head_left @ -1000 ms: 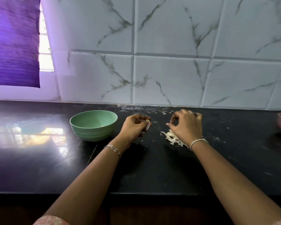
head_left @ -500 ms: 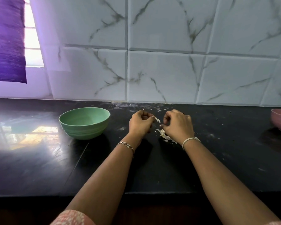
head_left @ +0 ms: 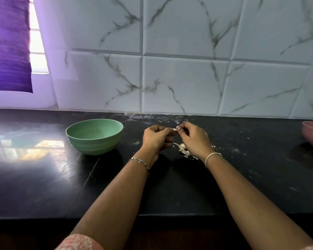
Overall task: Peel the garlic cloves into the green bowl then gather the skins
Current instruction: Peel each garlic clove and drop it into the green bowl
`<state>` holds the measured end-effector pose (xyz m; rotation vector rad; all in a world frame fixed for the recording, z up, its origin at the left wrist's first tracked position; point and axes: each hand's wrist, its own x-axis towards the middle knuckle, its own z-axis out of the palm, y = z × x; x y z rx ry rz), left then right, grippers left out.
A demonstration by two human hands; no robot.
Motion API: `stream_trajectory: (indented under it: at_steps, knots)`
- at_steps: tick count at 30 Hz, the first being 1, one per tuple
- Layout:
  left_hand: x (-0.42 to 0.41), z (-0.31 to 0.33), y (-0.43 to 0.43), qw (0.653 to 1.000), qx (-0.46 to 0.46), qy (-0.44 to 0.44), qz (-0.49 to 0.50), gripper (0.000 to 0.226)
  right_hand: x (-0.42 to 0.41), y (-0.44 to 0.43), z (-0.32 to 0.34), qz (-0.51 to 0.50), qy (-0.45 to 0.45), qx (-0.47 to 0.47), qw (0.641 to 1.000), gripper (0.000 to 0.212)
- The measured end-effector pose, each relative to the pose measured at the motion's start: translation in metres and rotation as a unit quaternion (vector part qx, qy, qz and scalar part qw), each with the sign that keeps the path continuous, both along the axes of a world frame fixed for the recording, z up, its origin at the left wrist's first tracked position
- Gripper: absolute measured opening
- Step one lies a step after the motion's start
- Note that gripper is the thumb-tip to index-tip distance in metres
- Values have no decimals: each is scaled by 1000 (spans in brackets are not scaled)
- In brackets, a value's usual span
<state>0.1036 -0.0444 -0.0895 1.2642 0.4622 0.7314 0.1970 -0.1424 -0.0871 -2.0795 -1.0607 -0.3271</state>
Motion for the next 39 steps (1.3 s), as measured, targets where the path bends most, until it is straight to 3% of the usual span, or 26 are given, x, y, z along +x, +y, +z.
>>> stream_trajectory:
  at_steps: [11,18,34,39]
  knots:
    - [3,-2,-3,997,71,26,-28,7,-1,0,1,-45,-65,-23,997,22]
    - [-4,3,3,995,45,40,-76,7,-1,-1,0,-34,-101,-53,993,19]
    - [-7,3,15,987,-38,41,-148,7,3,1,0,59,16,-10,998,18]
    - [-4,1,8,992,41,37,-112,8,5,1,1,68,74,6,995,19]
